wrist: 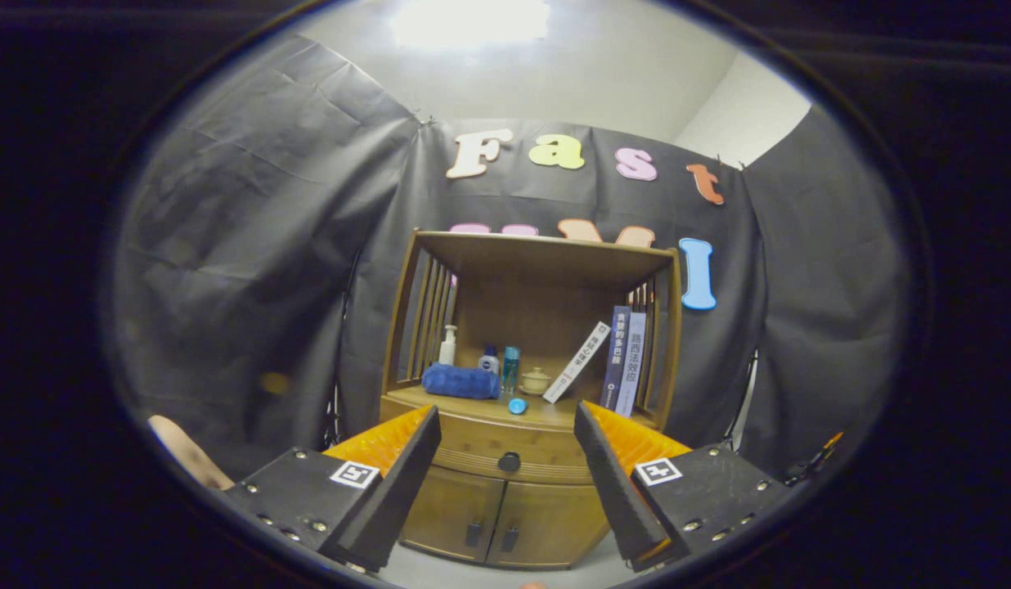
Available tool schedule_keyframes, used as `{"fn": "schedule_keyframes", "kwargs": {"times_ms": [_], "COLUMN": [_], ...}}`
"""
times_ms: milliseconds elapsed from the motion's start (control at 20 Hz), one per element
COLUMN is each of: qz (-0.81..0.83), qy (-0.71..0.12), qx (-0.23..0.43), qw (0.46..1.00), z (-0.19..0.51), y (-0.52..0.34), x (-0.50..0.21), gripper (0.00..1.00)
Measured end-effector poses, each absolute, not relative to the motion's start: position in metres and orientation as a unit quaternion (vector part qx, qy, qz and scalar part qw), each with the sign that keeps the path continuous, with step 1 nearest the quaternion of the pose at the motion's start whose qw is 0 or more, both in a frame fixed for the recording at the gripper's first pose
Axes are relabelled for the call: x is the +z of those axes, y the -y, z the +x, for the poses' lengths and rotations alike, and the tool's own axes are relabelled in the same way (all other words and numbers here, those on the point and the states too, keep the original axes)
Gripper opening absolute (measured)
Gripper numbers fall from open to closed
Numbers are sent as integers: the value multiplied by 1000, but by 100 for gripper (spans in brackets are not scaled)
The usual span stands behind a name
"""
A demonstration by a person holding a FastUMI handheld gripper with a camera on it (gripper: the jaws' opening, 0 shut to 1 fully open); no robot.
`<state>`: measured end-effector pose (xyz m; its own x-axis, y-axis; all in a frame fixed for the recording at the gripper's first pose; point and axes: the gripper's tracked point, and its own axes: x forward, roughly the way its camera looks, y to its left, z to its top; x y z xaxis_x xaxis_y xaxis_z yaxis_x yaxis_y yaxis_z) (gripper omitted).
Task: Pull open the drawer, take out the items inside it, and place them on the countertop above the cabinet.
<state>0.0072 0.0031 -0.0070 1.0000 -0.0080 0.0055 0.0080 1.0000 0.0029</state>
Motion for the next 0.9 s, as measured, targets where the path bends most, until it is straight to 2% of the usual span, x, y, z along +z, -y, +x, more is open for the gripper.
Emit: {"fn": "schedule_keyframes", "kwargs": {"times_ms": [900], "qz": [-3], "qy": [-3], "qx": [-27], "qw": [1000], "z": [27], "y": [12], "x": [-23], "gripper": [98]}}
